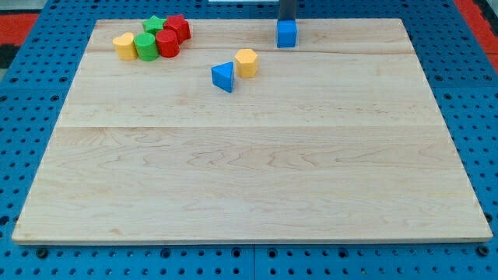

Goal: Slide the blue cube left a bit

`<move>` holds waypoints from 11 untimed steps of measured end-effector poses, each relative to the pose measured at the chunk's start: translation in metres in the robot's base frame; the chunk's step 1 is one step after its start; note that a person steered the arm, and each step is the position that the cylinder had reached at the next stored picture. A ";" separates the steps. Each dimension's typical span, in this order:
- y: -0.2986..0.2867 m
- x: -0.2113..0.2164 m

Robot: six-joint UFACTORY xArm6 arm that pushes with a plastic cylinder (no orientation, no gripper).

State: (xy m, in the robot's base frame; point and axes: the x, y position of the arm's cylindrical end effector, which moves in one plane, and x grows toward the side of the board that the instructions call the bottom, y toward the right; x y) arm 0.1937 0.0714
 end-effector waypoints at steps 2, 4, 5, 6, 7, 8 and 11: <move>0.033 0.013; 0.006 0.035; 0.005 0.050; -0.001 0.051; -0.008 0.057; -0.020 0.057; -0.029 0.053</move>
